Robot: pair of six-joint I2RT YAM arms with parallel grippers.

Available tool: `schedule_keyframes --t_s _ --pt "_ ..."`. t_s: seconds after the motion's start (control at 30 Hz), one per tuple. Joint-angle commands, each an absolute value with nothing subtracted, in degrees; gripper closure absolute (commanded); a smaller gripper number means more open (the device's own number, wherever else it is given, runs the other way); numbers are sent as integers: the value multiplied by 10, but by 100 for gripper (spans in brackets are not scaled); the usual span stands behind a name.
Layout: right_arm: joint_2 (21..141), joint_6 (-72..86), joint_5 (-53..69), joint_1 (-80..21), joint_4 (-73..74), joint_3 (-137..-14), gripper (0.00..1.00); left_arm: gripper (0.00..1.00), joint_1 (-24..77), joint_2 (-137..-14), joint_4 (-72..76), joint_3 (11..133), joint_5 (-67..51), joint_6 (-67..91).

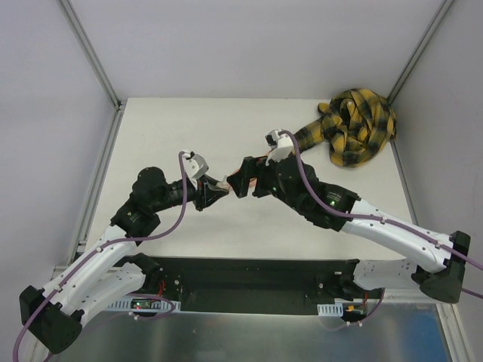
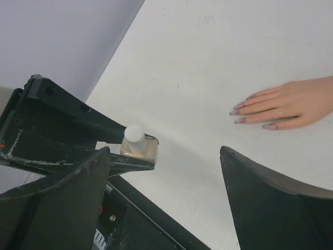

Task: Paint the nails

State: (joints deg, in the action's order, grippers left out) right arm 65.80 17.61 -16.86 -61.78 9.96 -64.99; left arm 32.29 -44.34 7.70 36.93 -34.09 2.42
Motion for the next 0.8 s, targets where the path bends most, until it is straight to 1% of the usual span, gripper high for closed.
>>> schedule_keyframes --t_s 0.0,0.13,0.23,0.27,0.3,0.63,0.73,0.77 --pt "708 196 -257 -654 165 -725 11 100 329 -441 78 394 -287 11" --pt "740 213 -283 -663 185 -752 15 100 334 -452 75 400 -302 15" --pt "755 241 -322 -668 200 -761 26 100 338 -450 75 399 -299 18" --pt "760 244 -328 -669 205 -765 33 100 340 -450 75 400 -299 18" --pt "764 256 -331 -670 223 -778 35 100 341 -450 75 400 -300 18" --pt "804 263 -317 -673 220 -802 42 100 344 -452 75 401 -304 17" --pt "816 265 -299 -673 205 -808 48 100 345 -452 75 400 -307 17" --pt "819 269 -294 -673 198 -808 51 100 345 -452 75 401 -307 15"
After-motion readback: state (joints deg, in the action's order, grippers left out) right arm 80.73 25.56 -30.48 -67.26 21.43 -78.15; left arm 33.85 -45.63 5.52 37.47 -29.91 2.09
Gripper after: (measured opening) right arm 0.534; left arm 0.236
